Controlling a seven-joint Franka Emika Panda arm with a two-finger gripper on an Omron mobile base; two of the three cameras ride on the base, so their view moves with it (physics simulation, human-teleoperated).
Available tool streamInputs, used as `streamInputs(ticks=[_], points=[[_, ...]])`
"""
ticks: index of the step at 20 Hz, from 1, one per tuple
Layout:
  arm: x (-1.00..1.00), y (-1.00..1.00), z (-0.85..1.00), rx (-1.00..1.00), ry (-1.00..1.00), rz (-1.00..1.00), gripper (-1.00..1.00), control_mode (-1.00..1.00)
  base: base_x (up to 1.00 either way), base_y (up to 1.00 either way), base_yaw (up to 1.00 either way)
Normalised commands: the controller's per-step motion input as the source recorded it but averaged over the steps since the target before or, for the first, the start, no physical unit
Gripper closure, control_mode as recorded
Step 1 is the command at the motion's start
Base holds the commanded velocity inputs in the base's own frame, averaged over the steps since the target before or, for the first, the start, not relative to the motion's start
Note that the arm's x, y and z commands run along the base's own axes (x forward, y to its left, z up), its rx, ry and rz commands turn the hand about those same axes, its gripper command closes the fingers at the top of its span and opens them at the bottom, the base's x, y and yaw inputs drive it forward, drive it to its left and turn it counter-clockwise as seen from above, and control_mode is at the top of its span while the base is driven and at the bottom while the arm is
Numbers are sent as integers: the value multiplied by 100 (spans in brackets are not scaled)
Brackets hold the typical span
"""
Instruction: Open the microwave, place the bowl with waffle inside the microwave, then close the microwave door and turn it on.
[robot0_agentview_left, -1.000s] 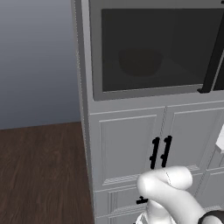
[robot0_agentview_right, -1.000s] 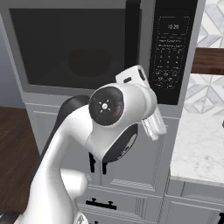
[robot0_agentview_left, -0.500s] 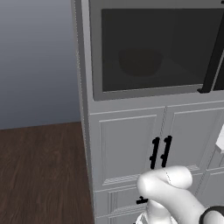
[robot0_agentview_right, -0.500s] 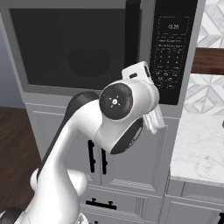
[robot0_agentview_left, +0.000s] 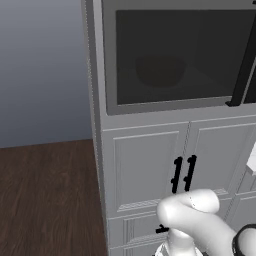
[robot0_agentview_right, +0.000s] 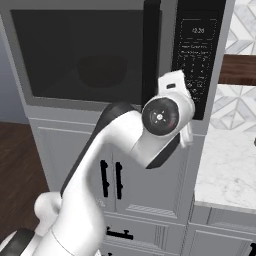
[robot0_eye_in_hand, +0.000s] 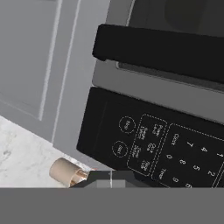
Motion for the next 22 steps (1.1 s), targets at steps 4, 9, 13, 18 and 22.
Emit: streamInputs(ticks=[4, 9, 13, 18, 22], points=[[23, -26, -13, 13, -11, 3, 100, -100, 0, 0, 0], [42, -1, -18, 7, -3, 1, 100, -100, 0, 0, 0], [43, 0, -19, 6, -3, 3, 100, -100, 0, 0, 0], [39, -9, -13, 9, -6, 4, 100, -100, 0, 0, 0], [34, -24, -4, 12, -4, 5, 100, -100, 0, 0, 0]])
